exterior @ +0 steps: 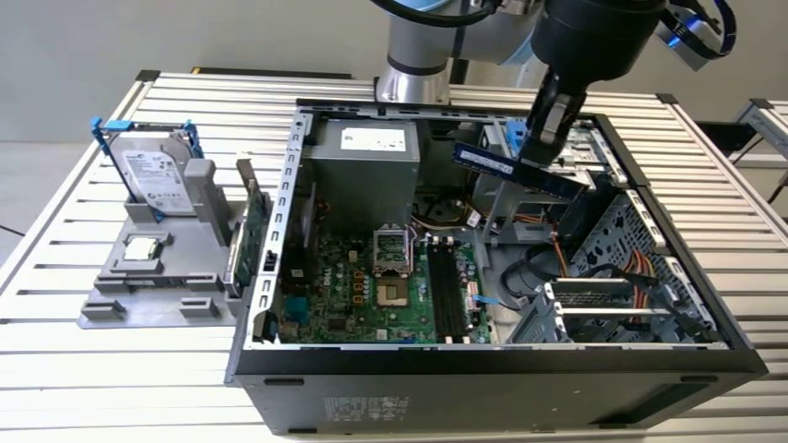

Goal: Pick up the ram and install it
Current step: 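Insert the ram into the slot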

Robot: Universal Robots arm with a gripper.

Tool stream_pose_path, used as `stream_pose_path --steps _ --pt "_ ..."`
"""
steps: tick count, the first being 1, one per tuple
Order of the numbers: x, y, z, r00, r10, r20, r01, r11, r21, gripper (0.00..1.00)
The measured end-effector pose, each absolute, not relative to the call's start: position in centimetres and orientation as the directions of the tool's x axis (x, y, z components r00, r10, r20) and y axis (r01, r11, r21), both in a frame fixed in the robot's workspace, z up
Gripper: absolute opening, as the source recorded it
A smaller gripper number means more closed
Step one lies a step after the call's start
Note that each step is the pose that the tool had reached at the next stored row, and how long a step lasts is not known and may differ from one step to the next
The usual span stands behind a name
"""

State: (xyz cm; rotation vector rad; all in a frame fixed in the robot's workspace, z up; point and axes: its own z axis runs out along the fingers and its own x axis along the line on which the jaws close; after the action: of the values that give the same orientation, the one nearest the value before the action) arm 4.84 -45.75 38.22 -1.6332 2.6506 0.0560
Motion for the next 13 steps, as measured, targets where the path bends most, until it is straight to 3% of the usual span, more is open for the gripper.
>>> stream_pose_path --steps 13 --pt "4.84 -45.75 38.22 -0.541 -0.84 -0.042 -0.841 0.54 0.016 0.0"
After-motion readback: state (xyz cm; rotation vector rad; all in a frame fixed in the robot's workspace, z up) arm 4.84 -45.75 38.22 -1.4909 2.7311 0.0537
